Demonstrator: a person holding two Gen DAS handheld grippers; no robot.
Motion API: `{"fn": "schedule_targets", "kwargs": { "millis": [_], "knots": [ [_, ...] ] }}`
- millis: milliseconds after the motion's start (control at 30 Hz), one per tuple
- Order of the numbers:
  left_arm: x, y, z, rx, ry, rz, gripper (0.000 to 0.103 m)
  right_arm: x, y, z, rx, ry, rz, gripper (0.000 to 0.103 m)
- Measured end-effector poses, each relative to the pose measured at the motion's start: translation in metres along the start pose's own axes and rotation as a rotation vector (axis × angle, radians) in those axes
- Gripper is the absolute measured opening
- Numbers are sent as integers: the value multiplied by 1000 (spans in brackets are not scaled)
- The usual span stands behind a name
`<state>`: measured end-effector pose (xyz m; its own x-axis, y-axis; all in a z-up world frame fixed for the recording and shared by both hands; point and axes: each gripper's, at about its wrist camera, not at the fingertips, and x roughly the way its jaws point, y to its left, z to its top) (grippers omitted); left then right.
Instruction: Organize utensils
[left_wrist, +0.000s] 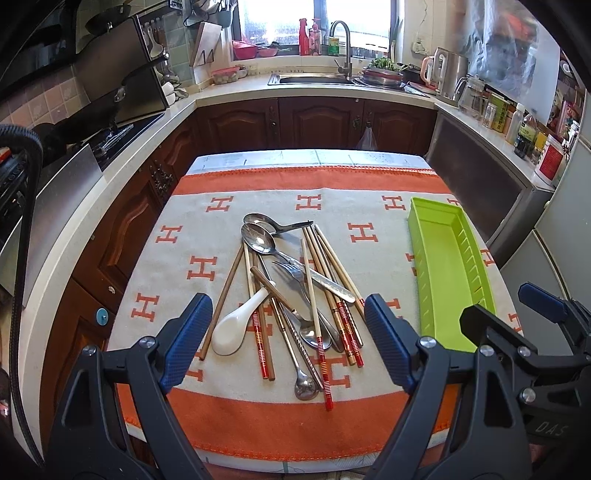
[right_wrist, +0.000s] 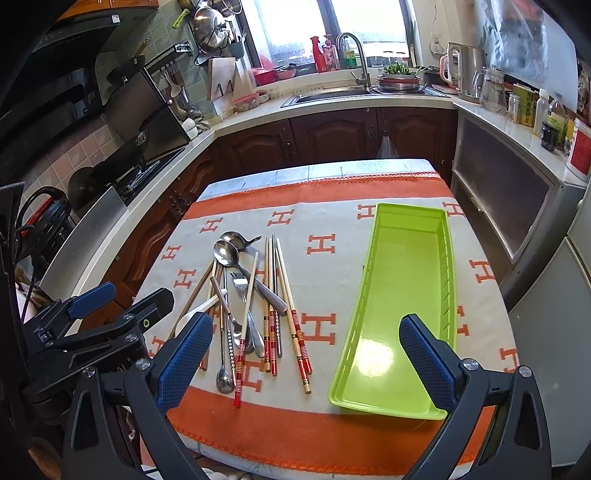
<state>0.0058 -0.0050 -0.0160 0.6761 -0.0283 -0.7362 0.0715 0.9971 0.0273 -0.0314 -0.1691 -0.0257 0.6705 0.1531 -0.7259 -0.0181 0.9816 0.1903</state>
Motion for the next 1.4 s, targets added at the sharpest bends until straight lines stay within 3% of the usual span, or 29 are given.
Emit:
{"fn": "schedule_targets", "kwargs": {
  "millis": [1400],
  "knots": [
    [-5,8,-7,0,12,15,82,1,1,-2,3,6,7,102]
  ]
}}
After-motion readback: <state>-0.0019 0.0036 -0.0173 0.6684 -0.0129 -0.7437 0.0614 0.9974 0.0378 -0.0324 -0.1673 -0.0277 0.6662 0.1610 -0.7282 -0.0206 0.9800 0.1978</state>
